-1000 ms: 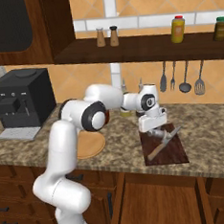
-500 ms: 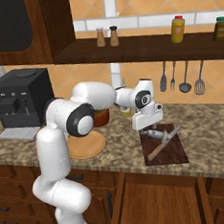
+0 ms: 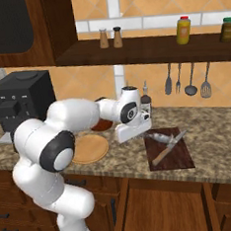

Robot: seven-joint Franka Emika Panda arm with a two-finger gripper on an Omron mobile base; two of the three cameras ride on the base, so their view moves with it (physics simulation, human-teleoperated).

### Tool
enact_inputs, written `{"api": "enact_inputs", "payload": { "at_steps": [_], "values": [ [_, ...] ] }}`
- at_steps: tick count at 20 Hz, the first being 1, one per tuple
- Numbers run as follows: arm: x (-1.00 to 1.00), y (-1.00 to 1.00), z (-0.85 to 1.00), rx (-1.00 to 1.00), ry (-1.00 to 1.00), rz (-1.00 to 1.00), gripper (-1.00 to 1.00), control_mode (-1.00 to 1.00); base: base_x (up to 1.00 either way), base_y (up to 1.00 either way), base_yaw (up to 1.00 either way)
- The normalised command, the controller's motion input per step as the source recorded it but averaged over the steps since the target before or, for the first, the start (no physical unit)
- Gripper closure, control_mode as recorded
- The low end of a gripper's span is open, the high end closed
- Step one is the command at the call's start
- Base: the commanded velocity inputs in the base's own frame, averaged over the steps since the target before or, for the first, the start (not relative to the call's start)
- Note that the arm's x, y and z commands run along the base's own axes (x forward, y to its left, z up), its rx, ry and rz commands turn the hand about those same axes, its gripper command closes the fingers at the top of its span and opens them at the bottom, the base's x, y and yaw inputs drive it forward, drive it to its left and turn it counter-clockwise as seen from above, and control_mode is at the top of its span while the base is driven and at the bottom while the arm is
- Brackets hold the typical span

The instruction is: Pick up the knife from the drawer and place it on the cutting board. Then place the meat from the plate to the cutting board.

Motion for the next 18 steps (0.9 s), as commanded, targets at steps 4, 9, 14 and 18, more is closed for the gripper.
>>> {"api": "enact_inputs", "payload": {
  "at_steps": [4,9,14,18],
  "values": [
    [-0.28,1.00,0.09,-0.12,-0.11,-0.23,-1.00,-1.00,0.00,0.00,0.00],
    [0.09,1.00,0.14,-0.17,-0.10,-0.28,-1.00,-1.00,0.00,0.00,0.00],
    [0.18,1.00,0.62,-0.17,-0.27,-0.32,-1.00,-1.00,0.00,0.00,0.00],
    [0.00,1.00,0.95,-0.13,-0.42,-0.37,-1.00,-1.00,0.00,0.00,0.00]
  ]
}}
